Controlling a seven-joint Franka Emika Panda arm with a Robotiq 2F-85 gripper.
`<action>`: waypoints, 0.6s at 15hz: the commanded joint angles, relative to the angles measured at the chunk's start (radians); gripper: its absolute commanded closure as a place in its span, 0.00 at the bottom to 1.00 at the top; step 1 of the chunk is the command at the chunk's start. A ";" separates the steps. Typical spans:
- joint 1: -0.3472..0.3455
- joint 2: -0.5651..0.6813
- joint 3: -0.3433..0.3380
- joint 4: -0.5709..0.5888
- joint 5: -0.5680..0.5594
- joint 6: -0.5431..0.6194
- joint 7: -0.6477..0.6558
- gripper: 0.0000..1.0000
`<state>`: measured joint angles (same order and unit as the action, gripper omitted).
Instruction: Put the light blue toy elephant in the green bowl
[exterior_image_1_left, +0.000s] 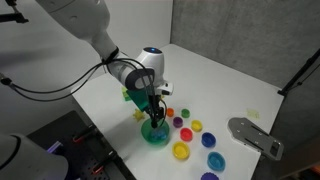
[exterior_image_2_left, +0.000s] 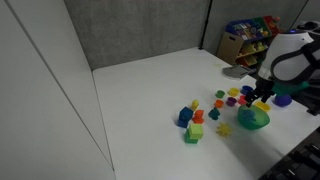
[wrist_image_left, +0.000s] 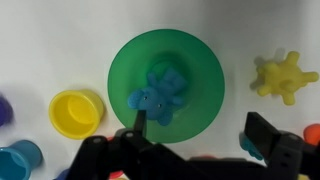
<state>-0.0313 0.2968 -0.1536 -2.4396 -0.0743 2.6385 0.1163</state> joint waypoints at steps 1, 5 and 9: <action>0.007 -0.087 0.032 0.051 0.036 -0.210 0.030 0.00; 0.009 -0.186 0.074 0.114 0.075 -0.397 0.011 0.00; 0.011 -0.297 0.104 0.153 0.092 -0.527 -0.028 0.00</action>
<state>-0.0180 0.0815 -0.0661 -2.3090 -0.0100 2.2041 0.1237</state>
